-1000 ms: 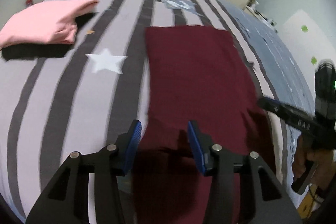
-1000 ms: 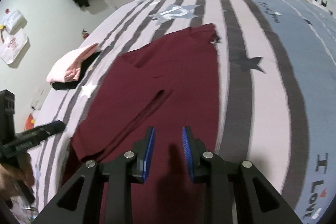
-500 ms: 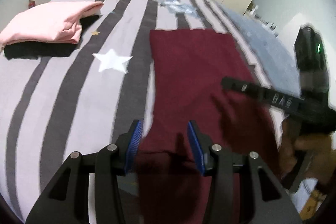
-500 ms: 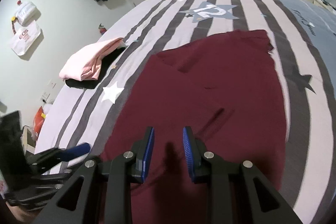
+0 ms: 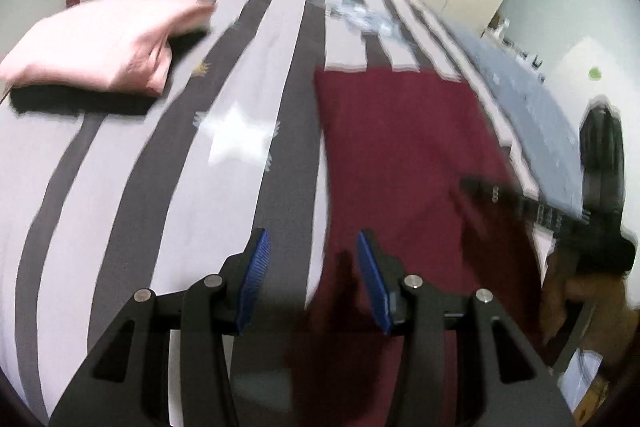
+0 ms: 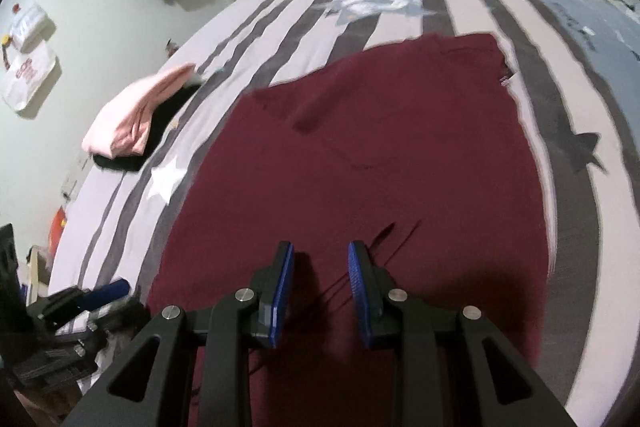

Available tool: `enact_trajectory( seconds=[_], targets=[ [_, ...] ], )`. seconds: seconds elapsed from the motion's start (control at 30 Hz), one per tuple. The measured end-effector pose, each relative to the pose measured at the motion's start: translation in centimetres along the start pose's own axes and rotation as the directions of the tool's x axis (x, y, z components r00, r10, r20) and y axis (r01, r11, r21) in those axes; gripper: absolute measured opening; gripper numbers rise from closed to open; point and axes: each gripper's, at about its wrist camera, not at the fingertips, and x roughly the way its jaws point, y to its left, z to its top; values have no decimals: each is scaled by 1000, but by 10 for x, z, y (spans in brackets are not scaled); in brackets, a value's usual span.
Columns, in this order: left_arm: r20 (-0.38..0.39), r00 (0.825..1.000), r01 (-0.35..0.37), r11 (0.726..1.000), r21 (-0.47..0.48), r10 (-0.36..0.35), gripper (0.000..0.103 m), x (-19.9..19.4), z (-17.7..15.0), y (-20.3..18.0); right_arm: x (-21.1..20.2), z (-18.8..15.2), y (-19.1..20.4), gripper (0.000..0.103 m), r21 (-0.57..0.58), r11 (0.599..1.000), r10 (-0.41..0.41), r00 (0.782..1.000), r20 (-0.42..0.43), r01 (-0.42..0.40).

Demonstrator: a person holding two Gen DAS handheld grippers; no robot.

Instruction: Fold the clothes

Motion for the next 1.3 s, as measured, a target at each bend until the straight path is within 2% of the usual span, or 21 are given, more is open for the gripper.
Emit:
enact_trajectory(
  seconds=[0.17,0.27,0.43,0.5,0.53,0.7,0.83,0.9,0.97,1.03,1.13,1.17,1.2,1.3],
  targets=[
    [45,999,18,997,70,-21,42,44,58,-12,-4,5,-17,26,24,999,-35,999,14,34],
    [39,999,14,993,113,-19,32,79,86,-18,-9,7,-24,26,12,998,-68,997,33,68],
    [-50,993,-95,981,171,105,29,139,109,-10,-5,7,-47,26,44,994,-103,994,22,102],
    [-16,996,-88,980,180,92,29,142,111,-8,2,5,-55,26,51,994,-99,995,7,99],
    [-17,995,-90,977,195,96,29,144,111,-9,4,5,-56,26,44,994,-97,995,6,97],
    [-34,999,-30,988,150,35,29,139,119,3,2,9,-61,26,44,996,-74,997,10,74],
    [18,999,26,999,40,-27,29,119,124,23,-13,19,-72,26,75,995,-74,996,46,70],
    [9,999,53,999,-13,-53,29,121,126,45,-23,28,-83,27,86,993,-92,993,73,86],
    [0,997,76,996,-45,-76,29,120,128,51,-26,36,-97,33,105,989,-113,990,80,104],
    [-15,995,93,995,-31,-94,33,120,126,49,-25,46,-111,43,133,984,-126,989,80,115],
    [-40,992,116,993,4,-116,40,127,126,38,-19,61,-121,45,140,984,-121,990,75,110],
    [-47,992,121,993,16,-120,48,130,127,32,-15,66,-118,46,123,987,-115,991,72,106],
    [-54,991,125,992,29,-123,52,134,128,27,-10,70,-114,49,104,989,-111,992,68,103],
    [-78,990,125,991,51,-121,53,144,128,11,7,76,-105,52,60,993,-101,994,33,99]
  ],
)
